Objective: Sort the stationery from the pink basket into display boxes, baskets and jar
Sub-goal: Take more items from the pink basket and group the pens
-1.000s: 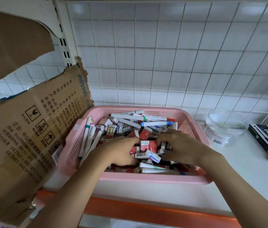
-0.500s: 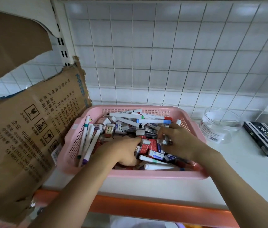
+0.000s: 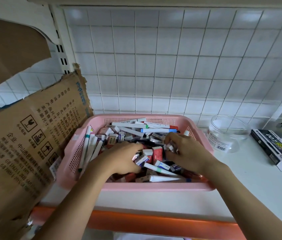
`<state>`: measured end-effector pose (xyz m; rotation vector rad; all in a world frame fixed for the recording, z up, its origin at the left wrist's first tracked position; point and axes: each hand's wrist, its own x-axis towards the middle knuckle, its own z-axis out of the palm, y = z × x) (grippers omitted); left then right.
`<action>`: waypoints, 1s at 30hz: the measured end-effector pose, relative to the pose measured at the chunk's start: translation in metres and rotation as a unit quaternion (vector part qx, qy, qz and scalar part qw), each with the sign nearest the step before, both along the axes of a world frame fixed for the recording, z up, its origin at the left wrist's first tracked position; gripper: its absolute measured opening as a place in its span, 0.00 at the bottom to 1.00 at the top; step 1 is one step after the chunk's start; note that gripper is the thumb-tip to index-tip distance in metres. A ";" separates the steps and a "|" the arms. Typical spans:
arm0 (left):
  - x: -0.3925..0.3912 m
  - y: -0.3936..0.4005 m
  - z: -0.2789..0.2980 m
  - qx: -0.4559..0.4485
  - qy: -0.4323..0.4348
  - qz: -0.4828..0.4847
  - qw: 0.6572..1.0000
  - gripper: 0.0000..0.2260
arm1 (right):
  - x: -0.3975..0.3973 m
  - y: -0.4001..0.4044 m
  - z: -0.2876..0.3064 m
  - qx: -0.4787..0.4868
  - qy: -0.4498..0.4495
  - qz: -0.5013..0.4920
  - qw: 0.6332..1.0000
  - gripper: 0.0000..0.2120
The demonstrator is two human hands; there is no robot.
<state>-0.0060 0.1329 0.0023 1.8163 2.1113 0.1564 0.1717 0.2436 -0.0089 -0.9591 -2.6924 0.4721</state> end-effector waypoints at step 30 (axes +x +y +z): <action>0.031 0.027 0.016 0.325 -0.040 0.221 0.918 0.03 | 0.034 0.004 0.019 0.108 0.163 -0.079 0.978 0.11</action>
